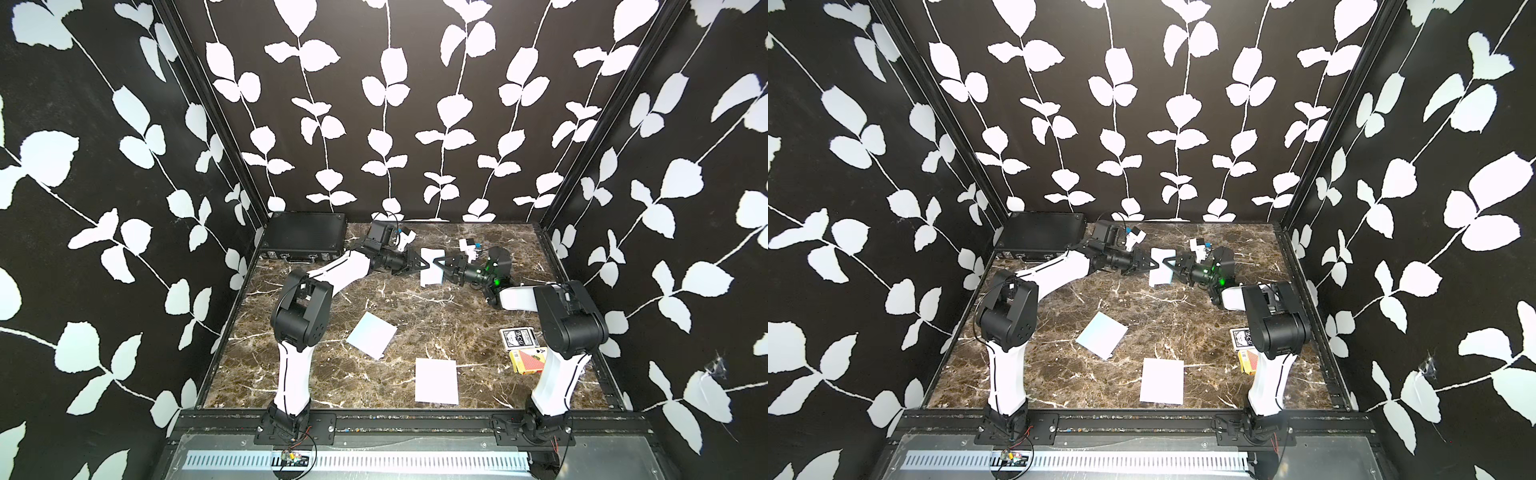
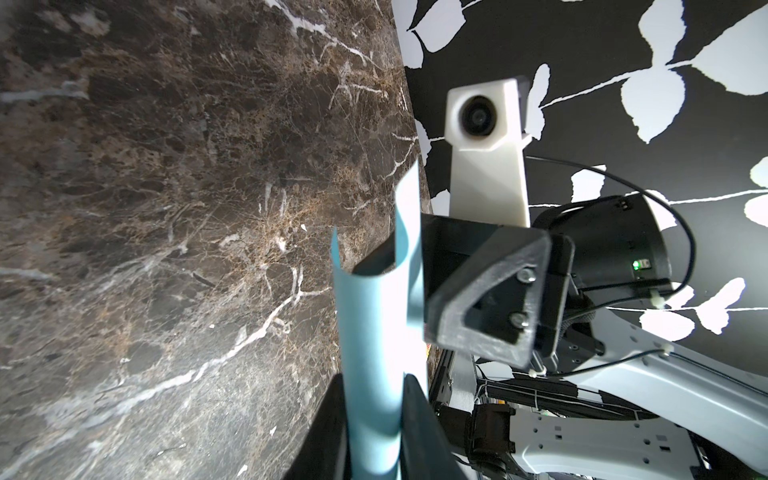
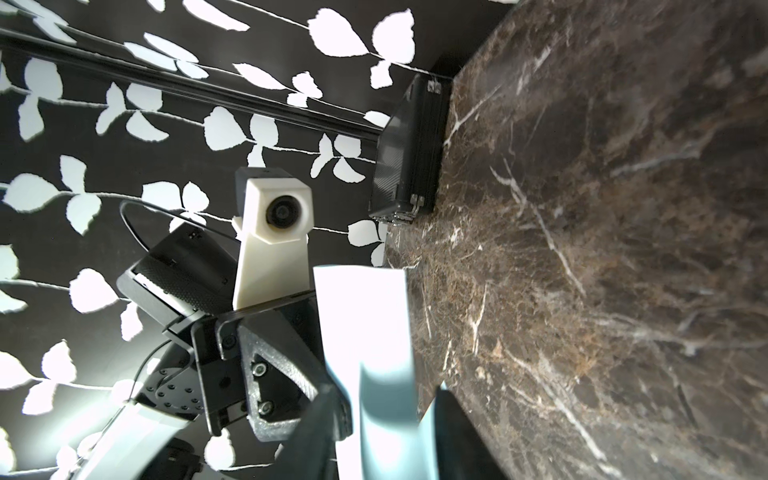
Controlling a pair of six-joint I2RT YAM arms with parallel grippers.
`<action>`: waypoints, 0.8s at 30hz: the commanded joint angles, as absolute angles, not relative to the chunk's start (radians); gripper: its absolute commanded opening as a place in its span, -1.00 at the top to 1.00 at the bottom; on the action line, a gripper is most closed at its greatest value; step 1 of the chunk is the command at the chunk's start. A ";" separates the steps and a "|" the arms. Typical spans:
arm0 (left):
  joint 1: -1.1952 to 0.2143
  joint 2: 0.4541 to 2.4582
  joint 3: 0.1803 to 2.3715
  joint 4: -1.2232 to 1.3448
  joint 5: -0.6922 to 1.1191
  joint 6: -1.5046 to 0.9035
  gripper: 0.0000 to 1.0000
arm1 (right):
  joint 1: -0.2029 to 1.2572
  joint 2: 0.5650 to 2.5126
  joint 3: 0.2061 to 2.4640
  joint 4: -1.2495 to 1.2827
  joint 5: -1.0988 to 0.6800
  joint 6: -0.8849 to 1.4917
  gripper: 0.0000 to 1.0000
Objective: Fold the square paper along the opposite sides
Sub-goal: Pick up the paper from the center of the board.
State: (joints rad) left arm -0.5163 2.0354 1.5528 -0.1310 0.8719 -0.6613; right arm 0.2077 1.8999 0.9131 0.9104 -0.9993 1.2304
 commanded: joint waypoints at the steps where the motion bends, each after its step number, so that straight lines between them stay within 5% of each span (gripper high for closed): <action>1: -0.518 1.959 1.539 -0.123 0.883 -0.641 0.58 | 0.210 1.861 0.914 0.956 -1.002 1.240 0.59; 5: -0.518 1.957 1.542 -0.136 0.876 -0.627 0.58 | 0.209 1.826 0.900 0.912 -0.991 1.206 1.00; 10: -0.518 1.956 1.540 -0.149 0.867 -0.615 0.57 | 0.210 1.789 0.894 0.862 -0.984 1.173 1.00; 13: -0.518 1.954 1.539 -0.146 0.870 -0.615 0.57 | 0.212 1.779 0.900 0.835 -0.992 1.158 0.52; 16: -0.518 1.949 1.536 -0.144 0.872 -0.612 0.57 | 0.212 1.766 0.907 0.785 -1.002 1.119 0.27; 24: -0.517 1.942 1.531 -0.167 0.866 -0.589 0.57 | 0.210 1.737 0.908 0.746 -1.004 1.086 0.30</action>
State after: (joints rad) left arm -0.5163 2.0113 1.5490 -0.1471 0.8700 -0.6167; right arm 0.2089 1.7805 0.9115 0.7429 -0.9878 1.1145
